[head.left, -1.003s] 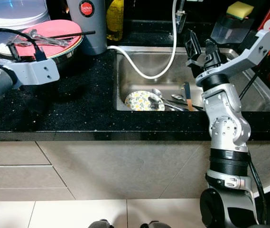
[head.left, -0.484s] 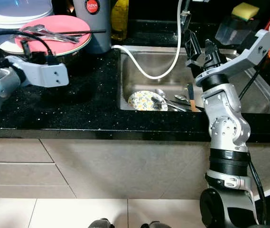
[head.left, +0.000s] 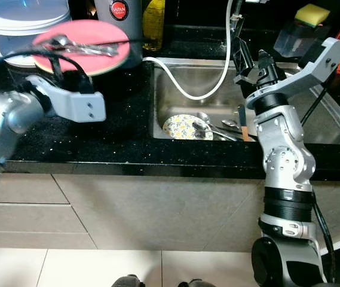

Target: Kitchen organization

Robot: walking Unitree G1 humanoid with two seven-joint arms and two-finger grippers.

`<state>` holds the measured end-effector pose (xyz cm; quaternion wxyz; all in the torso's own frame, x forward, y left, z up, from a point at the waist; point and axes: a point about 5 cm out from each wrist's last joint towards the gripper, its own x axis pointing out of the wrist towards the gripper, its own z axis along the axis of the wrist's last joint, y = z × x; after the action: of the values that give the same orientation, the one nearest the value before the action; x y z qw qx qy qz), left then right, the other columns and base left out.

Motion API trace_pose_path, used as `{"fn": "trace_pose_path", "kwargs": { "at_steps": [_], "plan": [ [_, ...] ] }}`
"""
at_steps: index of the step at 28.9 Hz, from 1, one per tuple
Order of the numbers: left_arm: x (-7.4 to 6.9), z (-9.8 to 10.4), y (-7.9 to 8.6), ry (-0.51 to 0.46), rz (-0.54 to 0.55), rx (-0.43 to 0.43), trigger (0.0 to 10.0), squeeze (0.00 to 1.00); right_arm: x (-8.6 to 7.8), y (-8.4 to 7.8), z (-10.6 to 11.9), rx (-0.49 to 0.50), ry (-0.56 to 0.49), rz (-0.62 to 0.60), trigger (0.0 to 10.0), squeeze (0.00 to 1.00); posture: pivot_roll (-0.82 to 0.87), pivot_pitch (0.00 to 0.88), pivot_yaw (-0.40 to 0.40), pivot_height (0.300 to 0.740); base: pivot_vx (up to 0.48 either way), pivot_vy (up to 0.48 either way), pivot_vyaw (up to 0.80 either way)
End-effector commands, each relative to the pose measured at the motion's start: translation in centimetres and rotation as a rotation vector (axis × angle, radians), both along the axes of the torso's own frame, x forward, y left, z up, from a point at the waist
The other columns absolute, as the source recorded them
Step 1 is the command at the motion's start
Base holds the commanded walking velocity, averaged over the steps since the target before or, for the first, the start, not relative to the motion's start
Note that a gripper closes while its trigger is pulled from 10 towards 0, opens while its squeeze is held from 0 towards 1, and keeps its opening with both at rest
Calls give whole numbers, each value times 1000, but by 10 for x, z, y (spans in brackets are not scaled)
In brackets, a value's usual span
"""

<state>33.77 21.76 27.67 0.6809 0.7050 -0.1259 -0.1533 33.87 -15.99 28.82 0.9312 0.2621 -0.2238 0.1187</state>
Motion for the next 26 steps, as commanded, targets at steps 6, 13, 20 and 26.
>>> {"fn": "trace_pose_path", "kwargs": {
  "at_steps": [6,13,20,26],
  "plan": [
    [-9,4,-20,-30,-57,-44,10000,0,1,3,1,-1,3,15,10000,0,106,54,-50,740,0,0,0],
    [-15,7,-32,-42,-98,-41,10000,0,2,4,0,0,6,18,10000,0,108,54,-56,740,0,0,0],
    [-16,13,-55,-37,-189,-42,10000,0,4,4,1,-1,5,21,10000,0,107,49,-54,740,0,0,0],
    [-21,7,-77,-3,-278,-46,10000,0,4,4,2,1,3,18,10000,0,102,49,-48,740,0,0,0]
  ]
}}
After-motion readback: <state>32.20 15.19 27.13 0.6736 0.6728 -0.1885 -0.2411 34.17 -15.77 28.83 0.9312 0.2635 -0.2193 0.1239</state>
